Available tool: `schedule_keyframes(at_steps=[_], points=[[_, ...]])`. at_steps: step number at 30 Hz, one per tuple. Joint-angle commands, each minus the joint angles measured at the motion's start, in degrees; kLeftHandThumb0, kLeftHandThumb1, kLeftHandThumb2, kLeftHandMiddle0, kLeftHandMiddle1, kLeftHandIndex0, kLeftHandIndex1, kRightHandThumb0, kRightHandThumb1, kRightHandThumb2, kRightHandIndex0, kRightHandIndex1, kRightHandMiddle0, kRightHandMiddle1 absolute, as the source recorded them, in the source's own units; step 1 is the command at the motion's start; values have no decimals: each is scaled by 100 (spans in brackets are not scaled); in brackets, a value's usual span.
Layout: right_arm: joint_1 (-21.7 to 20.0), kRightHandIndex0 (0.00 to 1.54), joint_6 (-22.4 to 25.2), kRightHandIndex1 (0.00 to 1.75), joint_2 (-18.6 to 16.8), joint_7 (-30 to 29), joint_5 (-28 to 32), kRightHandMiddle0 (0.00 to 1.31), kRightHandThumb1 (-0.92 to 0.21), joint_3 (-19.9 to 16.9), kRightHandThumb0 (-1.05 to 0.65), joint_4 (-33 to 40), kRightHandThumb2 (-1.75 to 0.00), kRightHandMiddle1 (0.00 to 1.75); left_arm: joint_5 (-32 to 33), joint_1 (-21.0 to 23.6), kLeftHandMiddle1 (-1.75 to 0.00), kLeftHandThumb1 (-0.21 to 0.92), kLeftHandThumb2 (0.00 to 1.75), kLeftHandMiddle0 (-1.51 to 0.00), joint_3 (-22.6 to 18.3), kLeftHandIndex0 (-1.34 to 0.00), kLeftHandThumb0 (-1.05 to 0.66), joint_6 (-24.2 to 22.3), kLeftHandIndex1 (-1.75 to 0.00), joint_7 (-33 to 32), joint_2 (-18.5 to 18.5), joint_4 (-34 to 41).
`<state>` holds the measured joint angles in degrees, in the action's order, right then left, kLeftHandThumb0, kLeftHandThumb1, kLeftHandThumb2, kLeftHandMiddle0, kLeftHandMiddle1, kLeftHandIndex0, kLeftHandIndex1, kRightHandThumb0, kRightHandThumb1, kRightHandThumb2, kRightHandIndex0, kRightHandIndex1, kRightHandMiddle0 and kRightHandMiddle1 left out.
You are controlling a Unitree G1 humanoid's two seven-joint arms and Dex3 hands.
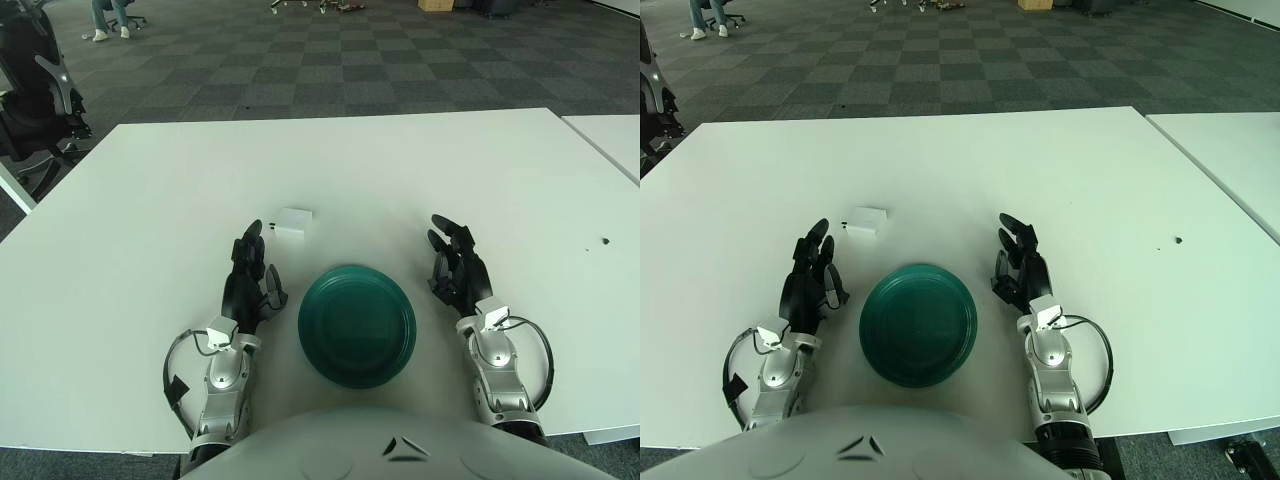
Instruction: Put the charger into the plate.
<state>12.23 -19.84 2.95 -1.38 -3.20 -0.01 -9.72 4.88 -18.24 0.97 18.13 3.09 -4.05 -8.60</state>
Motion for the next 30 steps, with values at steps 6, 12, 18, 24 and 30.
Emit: schedule_keyframes(at_steps=[6, 12, 18, 24, 30], points=[[402, 34, 572, 1, -31, -95, -138, 0, -92, 32, -80, -828, -90, 68, 594, -227, -1, 92, 107, -18, -221, 0, -92, -584, -59, 303, -7, -239], [362, 34, 578, 1, -107, -178, -187, 0, -92, 108, -80, -896, -90, 70, 1079, -292, -1, 92, 106, -20, -365, 0, -90, -959, -61, 456, -7, 155], [288, 34, 573, 1, -162, -241, -192, 0, -92, 154, -79, -994, -89, 74, 1316, -194, -3, 92, 105, -24, -520, 0, -89, -1670, -69, 242, 159, 1284], [170, 34, 520, 0, -192, -320, -210, 0, -92, 201, -79, -1190, -88, 75, 279, 211, -2, 92, 102, -25, -282, 0, -88, -1690, -76, -354, 143, 2000], [57, 33, 441, 0, -227, -425, -250, 0, -92, 246, -79, -1379, -89, 76, -992, 813, -1, 92, 90, -20, -208, 0, -87, -1280, -76, -802, 522, 1764]])
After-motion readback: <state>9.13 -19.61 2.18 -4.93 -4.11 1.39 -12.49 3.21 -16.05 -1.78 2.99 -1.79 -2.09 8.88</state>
